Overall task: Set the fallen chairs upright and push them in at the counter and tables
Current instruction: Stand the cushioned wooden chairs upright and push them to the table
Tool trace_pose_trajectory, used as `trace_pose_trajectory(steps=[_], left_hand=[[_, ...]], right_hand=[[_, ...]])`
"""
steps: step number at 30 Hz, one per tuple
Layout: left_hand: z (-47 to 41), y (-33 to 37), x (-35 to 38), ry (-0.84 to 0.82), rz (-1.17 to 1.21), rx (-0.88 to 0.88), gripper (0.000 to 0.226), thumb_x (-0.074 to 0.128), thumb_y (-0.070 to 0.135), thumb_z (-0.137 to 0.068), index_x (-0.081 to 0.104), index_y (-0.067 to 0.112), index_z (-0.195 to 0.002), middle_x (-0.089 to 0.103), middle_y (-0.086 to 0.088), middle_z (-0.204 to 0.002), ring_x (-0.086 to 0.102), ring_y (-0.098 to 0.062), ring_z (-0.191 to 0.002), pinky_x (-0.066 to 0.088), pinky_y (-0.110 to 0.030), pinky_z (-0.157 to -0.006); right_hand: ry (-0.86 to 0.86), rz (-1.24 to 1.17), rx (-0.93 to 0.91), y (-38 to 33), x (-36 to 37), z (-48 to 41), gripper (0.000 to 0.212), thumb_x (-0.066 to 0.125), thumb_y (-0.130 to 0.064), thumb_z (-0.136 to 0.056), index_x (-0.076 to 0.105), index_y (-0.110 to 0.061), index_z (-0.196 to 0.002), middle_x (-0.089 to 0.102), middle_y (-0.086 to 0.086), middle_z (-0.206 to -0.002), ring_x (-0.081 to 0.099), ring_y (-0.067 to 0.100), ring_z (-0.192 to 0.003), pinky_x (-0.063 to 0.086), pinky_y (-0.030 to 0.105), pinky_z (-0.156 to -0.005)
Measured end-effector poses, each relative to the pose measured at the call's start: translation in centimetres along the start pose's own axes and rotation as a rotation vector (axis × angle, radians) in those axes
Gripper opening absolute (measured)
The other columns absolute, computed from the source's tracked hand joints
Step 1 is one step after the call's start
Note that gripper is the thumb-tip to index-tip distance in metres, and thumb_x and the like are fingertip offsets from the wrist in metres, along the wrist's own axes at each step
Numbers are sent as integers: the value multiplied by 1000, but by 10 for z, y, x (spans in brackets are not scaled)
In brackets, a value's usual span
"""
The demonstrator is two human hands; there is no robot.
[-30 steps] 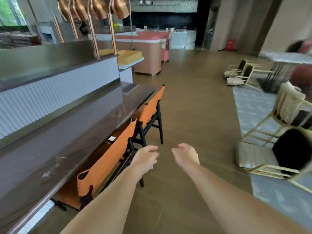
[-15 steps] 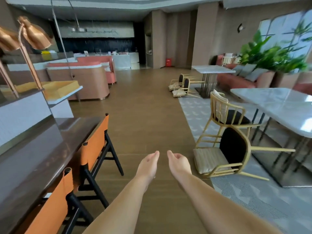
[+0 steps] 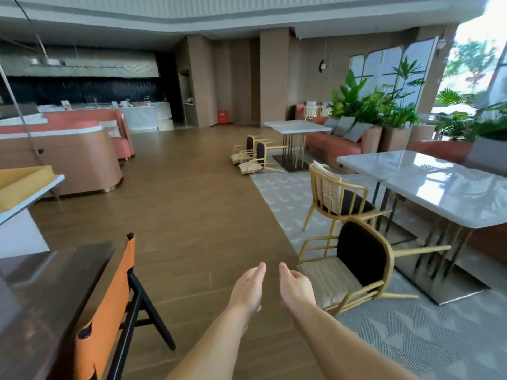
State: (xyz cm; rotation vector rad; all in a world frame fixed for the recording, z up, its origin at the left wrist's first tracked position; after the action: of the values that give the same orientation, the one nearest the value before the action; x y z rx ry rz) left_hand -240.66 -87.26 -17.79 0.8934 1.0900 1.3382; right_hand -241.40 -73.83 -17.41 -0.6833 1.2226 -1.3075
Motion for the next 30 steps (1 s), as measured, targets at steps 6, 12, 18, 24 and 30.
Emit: trace_pose_trajectory(steps=[6, 12, 18, 24, 30], left_hand=[[-89, 25, 9, -72, -25, 9, 23, 39, 50, -96, 52, 32, -96, 55, 2, -104, 55, -21, -95, 47, -39, -86], [-184, 43, 51, -149, -72, -17, 24, 38, 51, -96, 51, 32, -104, 54, 2, -111, 55, -20, -104, 47, -41, -91], [-296, 68, 99, -180, -100, -53, 25, 40, 52, -95, 52, 35, -107, 55, 6, -115, 55, -17, -105, 47, -42, -90], [-385, 103, 146, -266, -111, -34, 24, 41, 52, -95, 53, 35, -105, 55, 6, -114, 55, -17, -104, 47, -41, -87], [-474, 122, 182, -382, -135, -33, 38, 40, 53, -95, 47, 33, -127, 54, 5, -119, 53, -17, -108, 46, -40, -86]], right_hand=[[76, -155, 100, -6, 15, -77, 39, 45, -46, -93, 63, -12, -86, 58, 0, -74, 55, 23, -77, 47, 37, -79], [124, -257, 166, -11, 11, -180, 44, 44, -49, -93, 63, -10, -99, 62, 2, -89, 59, 20, -85, 49, 40, -88], [158, -350, 211, -35, 1, -293, 43, 44, -48, -93, 62, -11, -86, 61, 2, -83, 58, 18, -80, 49, 39, -86], [220, -407, 246, -58, -17, -382, 44, 44, -50, -90, 62, -12, -102, 62, 3, -92, 60, 23, -89, 50, 38, -88], [306, -404, 252, -79, -25, -459, 51, 41, -49, -96, 53, -10, -126, 61, 6, -112, 60, 22, -92, 47, 31, -66]])
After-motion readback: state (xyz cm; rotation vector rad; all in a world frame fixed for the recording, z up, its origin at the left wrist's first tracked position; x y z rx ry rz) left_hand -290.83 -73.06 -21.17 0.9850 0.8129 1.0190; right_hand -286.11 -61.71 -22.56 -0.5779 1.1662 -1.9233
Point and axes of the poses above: each hand's wrist, its own z-axis away from the middle knuckle, its own x-axis out of the palm, y = z × x, the point moved 8 cm from there along -z, towards the middle knuckle
